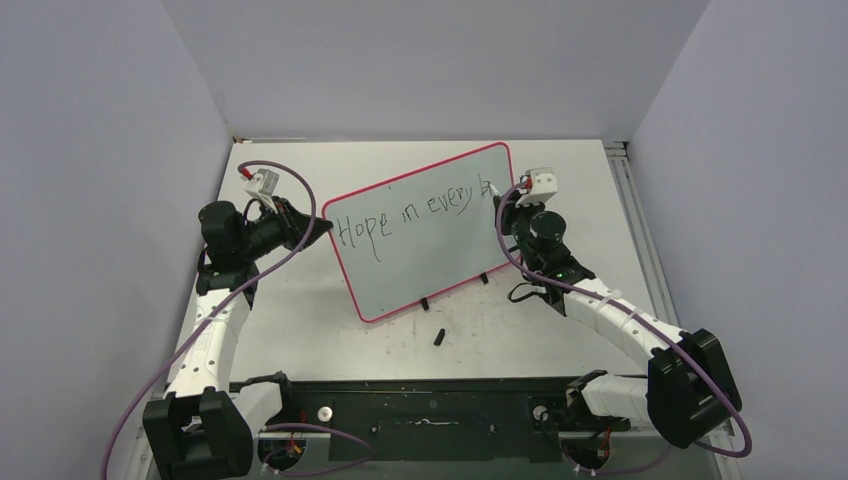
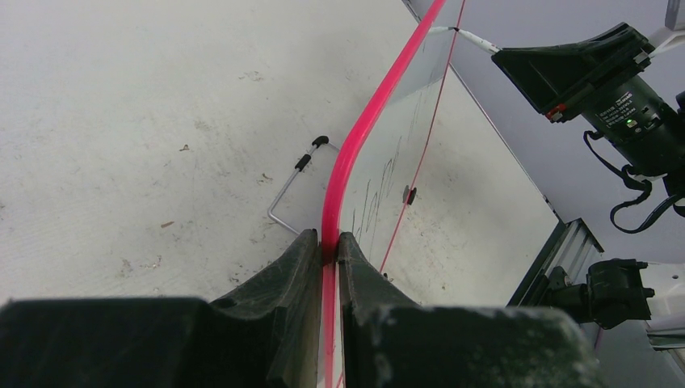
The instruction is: Write a sentence on the whiteboard
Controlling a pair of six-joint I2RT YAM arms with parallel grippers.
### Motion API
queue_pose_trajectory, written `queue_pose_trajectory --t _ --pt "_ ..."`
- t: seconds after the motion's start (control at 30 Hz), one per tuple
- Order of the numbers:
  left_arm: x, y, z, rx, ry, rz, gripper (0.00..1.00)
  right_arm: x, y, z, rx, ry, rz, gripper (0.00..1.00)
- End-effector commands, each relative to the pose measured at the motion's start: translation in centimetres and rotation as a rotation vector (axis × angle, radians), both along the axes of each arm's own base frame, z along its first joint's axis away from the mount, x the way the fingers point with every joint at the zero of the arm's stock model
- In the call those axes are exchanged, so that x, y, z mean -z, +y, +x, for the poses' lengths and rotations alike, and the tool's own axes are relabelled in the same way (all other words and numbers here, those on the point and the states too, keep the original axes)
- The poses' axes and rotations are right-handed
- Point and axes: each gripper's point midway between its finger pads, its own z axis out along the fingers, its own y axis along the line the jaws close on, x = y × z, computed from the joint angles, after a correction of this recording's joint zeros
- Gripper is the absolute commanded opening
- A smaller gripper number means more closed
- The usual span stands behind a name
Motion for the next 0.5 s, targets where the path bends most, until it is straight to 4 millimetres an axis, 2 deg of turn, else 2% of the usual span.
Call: queue_pose_trajectory --t 0.0,0.47 --pt "-0.9 -0.18 -0.09 0.01 -0.019 0.013 0.0 -3.13 -0.37 1.05 0.034 -0.086 0.035 0.05" --pt "-0.84 -0.19 -0.12 0.011 -0.017 0.013 0.0 -3.09 -0.62 1.29 0.041 -0.084 0.04 0.05"
